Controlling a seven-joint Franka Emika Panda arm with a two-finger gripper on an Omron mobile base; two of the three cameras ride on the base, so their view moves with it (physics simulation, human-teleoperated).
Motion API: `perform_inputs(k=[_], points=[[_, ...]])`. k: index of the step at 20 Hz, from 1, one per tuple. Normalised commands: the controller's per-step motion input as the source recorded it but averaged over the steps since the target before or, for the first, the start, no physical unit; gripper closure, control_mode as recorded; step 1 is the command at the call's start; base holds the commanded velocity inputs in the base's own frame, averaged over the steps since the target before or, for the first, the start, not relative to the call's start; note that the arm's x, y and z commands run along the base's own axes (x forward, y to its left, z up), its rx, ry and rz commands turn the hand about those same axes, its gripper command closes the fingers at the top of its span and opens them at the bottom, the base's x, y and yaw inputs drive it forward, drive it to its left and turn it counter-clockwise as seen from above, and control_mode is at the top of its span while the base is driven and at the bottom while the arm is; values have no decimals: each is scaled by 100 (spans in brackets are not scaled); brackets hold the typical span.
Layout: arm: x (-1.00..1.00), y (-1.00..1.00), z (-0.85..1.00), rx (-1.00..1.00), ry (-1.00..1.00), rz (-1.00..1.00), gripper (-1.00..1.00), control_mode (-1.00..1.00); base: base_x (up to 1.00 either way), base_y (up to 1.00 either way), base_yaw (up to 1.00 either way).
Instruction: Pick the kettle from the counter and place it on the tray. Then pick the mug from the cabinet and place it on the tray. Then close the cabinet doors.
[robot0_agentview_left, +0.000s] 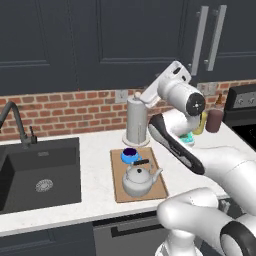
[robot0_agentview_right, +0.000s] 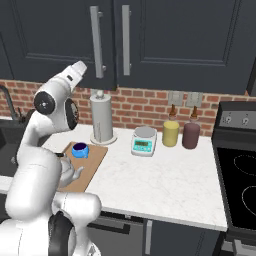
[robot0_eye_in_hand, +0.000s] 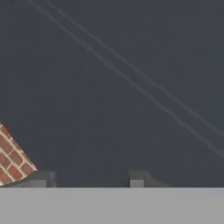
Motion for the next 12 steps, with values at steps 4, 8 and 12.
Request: perform_inputs(k=[4,8,12], points=[[67,-54,8,14,0,46,-100,-100,0,0,0],[68,-48,1,13,0,46,-100,-100,0,0,0],[60,-41,0,12,0,44,-100,-100,0,0,0]])
